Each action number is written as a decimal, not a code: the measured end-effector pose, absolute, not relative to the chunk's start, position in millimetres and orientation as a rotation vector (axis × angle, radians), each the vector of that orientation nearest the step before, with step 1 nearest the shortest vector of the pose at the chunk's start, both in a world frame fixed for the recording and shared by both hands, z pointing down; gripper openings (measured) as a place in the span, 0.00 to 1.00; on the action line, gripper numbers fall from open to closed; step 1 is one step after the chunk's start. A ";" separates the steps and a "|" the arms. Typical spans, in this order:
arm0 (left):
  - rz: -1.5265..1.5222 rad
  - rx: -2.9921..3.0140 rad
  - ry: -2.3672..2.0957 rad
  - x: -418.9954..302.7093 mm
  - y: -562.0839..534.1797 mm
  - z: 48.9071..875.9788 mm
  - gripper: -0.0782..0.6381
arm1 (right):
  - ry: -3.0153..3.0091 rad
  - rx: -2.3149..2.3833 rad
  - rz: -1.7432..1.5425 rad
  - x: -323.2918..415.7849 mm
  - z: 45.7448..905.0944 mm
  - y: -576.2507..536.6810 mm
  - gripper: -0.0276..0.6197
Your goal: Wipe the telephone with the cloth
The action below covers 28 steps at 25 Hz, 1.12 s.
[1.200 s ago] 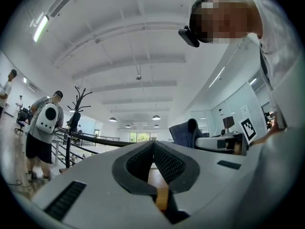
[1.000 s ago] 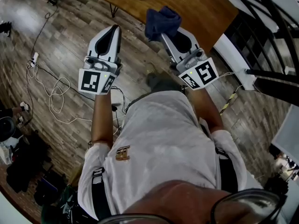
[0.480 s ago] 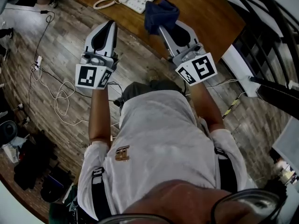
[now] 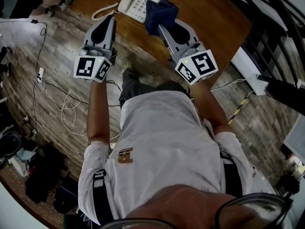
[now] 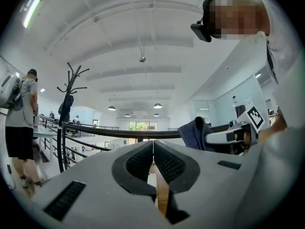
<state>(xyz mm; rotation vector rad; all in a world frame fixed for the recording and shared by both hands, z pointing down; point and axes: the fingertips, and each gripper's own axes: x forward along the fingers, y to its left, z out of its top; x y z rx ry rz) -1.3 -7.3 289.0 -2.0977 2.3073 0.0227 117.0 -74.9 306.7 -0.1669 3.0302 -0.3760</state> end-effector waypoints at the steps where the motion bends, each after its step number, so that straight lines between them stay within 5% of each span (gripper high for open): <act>1: 0.021 -2.116 2.299 -10.2 -14.7 293.1 0.13 | 3.036 -0.189 -0.387 109.1 309.3 -79.7 0.16; 16: -0.070 -2.528 2.098 -204.9 -85.6 356.9 0.14 | 3.058 -0.585 -0.518 -98.7 347.1 -120.5 0.16; 28: -0.450 -2.968 1.897 -266.4 -157.0 442.3 0.36 | 3.081 -0.900 -0.763 -187.5 397.3 -183.4 0.16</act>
